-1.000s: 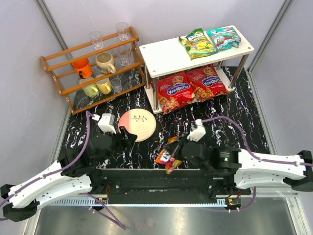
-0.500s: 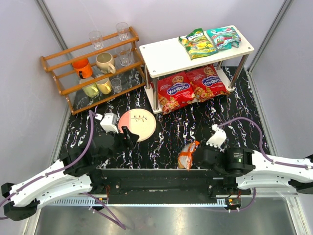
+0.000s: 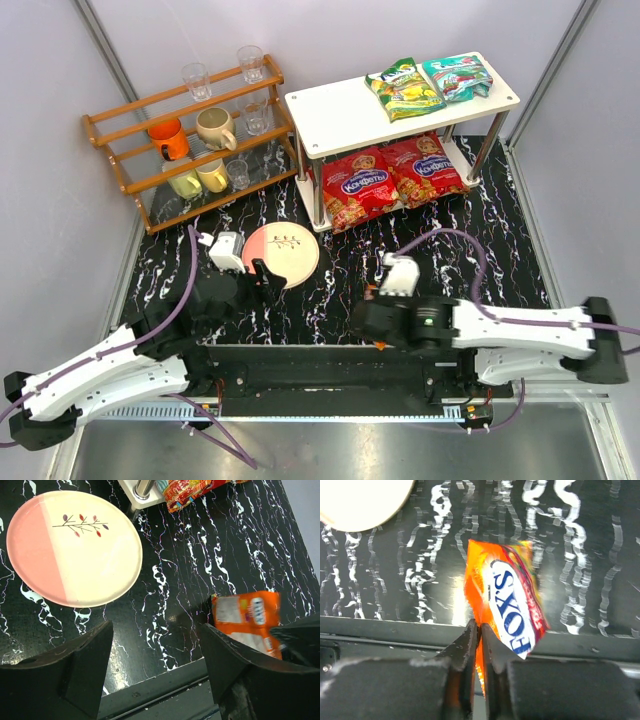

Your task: Place and organize the candy bags onto the shelf

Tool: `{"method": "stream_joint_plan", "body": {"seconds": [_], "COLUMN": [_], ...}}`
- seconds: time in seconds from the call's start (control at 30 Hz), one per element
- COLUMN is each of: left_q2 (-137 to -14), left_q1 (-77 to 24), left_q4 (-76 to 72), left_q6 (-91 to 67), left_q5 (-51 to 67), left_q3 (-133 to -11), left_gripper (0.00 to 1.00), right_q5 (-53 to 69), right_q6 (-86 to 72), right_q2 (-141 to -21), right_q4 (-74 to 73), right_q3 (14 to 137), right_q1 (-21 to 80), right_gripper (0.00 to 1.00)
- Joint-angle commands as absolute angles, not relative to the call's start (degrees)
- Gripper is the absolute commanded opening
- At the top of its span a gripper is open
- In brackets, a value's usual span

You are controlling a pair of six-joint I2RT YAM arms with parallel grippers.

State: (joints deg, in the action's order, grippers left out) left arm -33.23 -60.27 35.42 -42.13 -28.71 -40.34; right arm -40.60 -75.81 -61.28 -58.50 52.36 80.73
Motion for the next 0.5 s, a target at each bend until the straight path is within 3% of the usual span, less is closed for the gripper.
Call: {"method": "stream_joint_plan", "body": {"seconds": [0.0, 0.03, 0.13, 0.17, 0.27, 0.47], "left_q2": [-33.22, -33.22, -33.48, -33.4, -33.14, -36.11], "left_q1": [-59.85, -59.94, -59.85, -59.85, -59.85, -59.85], "left_q4": [32.61, 32.61, 32.87, 33.31, 33.57, 30.77], "left_q6": [-42.8, -42.8, -42.89, -42.98, -42.98, -42.19], "left_q5": [-27.77, -27.69, -27.34, -27.33, -27.68, -25.5], "left_q3": [-39.99, -39.82, -40.08, -40.17, -39.99, -38.94], "left_gripper": [0.73, 0.73, 0.73, 0.73, 0.73, 0.73], "right_q5": [-39.66, -38.25, -34.45, -35.76, -38.23, -31.65], "right_q6": [-59.71, -56.37, -47.9, -49.47, -55.42, -66.35], "right_q2": [-71.26, -73.28, -69.89, -68.05, -58.56, -42.46], "right_q4": [-39.15, -31.45, -20.08, -19.52, -21.0, -31.98], "right_q3": [57.64, 58.0, 55.38, 52.67, 44.69, 32.54], "right_q1": [79.46, 79.54, 79.45, 79.37, 76.83, 69.44], "right_gripper": [0.32, 0.54, 0.65, 0.74, 0.73, 0.73]}}
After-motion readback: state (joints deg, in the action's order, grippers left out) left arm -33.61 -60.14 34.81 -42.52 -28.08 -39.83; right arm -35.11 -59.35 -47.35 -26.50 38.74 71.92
